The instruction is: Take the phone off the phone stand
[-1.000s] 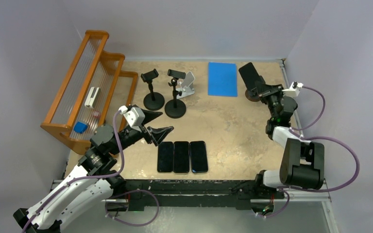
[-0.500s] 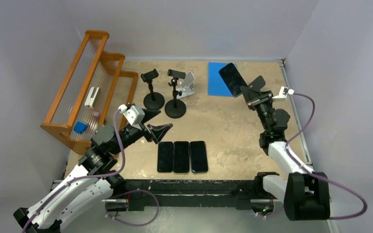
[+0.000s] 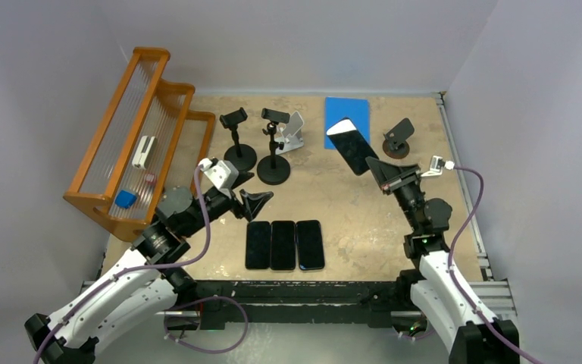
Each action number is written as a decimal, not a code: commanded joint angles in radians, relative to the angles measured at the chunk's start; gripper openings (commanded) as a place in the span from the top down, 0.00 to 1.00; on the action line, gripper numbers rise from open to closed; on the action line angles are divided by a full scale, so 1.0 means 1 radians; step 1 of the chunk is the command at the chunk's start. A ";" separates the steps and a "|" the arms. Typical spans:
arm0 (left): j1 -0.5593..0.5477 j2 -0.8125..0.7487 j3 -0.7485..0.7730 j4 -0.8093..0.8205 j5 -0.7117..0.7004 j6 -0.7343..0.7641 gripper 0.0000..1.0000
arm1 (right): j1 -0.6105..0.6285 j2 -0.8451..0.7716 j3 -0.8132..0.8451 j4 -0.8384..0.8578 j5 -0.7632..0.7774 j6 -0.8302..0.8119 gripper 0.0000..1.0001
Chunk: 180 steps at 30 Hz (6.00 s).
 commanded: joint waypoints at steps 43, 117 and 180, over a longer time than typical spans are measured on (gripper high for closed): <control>-0.005 0.282 -0.248 0.730 0.095 -0.931 0.36 | 0.359 -0.047 -0.169 0.355 -0.047 0.241 1.00; -0.005 0.342 -0.271 0.840 0.129 -1.004 1.00 | 0.532 0.012 -0.107 0.303 0.041 0.153 0.58; 0.002 0.115 0.098 -0.085 0.800 -0.379 1.00 | 0.531 0.019 0.123 0.003 -0.680 -0.429 0.29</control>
